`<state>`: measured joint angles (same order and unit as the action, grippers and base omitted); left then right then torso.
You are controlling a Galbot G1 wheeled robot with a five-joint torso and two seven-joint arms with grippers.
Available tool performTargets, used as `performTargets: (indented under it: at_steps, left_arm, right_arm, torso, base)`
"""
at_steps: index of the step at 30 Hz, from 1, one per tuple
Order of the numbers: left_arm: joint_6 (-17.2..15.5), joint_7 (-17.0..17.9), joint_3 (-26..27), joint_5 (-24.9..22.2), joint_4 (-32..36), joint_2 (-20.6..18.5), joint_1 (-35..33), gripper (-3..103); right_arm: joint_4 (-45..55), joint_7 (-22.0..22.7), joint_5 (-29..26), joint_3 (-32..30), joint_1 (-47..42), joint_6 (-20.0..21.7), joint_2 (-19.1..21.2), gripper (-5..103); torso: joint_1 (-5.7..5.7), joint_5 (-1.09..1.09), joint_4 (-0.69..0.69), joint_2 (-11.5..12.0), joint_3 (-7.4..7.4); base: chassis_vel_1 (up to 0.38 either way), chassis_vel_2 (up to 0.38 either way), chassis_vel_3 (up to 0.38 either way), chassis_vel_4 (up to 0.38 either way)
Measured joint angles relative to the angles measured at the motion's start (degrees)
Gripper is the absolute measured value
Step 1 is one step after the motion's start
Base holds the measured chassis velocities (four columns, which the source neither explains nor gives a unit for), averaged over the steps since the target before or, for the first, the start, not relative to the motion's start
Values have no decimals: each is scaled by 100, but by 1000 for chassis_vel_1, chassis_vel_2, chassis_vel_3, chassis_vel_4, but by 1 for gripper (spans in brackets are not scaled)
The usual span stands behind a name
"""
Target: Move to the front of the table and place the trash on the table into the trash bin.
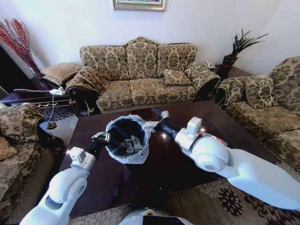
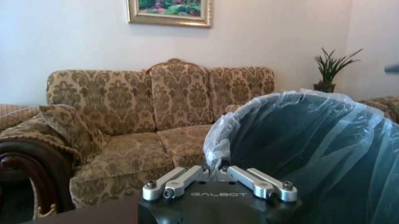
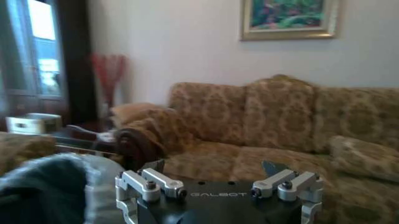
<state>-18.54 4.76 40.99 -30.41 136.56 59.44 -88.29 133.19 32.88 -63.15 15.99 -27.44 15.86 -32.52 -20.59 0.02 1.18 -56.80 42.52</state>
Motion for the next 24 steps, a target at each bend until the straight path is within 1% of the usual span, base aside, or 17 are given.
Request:
performTargets:
  at_steps: [1, 2, 3, 4, 5, 6, 7, 10, 11, 15, 18, 24]
  left_arm:
    - [0, 0, 0, 0, 0, 0, 0, 3]
    - [12, 0, 0, -17, 13, 0, 7, 3]
    - [23, 1, 1, -27, 17, 6, 7, 3]
    - [23, 1, 1, -27, 17, 6, 7, 3]
    - [30, 7, 3, -34, 17, 10, 2, 3]
    - [41, 25, 4, -35, 17, 17, -12, 3]
    - [41, 25, 4, -35, 17, 17, -12, 3]
    - [80, 81, 16, -51, 11, 3, -59, 3]
    - [84, 90, 21, -71, 11, -4, -61, 3]
    - [89, 150, 29, -139, 23, -39, -54, 3]
    - [89, 156, 32, -154, 41, -47, -61, 3]
    - [89, 159, 37, -160, 68, -51, -87, 3]
  right_arm:
    - [0, 0, 0, 0, 0, 0, 0, 100]
    - [-46, 200, 123, -282, -323, 45, 17, 100]
    - [-101, 300, 228, -504, -580, 54, 7, 100]
    - [-101, 300, 228, -504, -580, 54, 7, 100]
    - [-195, 335, 341, -779, -876, 54, -25, 100]
    - [-299, 316, 446, -1062, -1183, 39, -70, 100]
    - [-299, 316, 446, -1062, -1183, 39, -70, 100]
    - [-683, 118, 784, -1711, -1995, -138, -215, 100]
    - [-748, 75, 823, -1827, -2135, -170, -247, 100]
    - [-926, 9, 925, -2056, -2435, -253, -347, 100]
    - [-1025, 6, 979, -2085, -2496, -315, -403, 100]
    - [-1076, 1, 987, -2098, -2528, -346, -465, 100]
  torso:
    - [0, 0, 0, 0, 0]
    - [0, 0, -2, 0, 0]
    - [0, -2, -1, 0, 0]
    - [0, -2, -1, 0, 0]
    - [0, -1, 0, 0, 0]
    - [0, -1, 1, 0, 0]
    - [0, -1, 1, 0, 0]
    - [0, -1, 1, 0, 0]
    - [0, -1, 1, 0, 0]
    - [0, -2, 1, 0, 0]
    - [0, -2, 2, 0, 0]
    - [0, -3, 2, 0, 0]
  base:
    - [0, 0, 0, 0]
    - [0, 0, 0, 0]
    - [0, 0, 0, 0]
    - [0, 0, 0, 0]
    - [0, 0, 0, 0]
    - [0, 0, 0, 0]
    - [0, 0, 0, 0]
    - [0, 0, 0, 0]
    - [-21, -59, 14, 10]
    - [-53, -68, 47, 47]
    - [-98, -106, 100, 99]
    - [-201, -170, 231, 205]
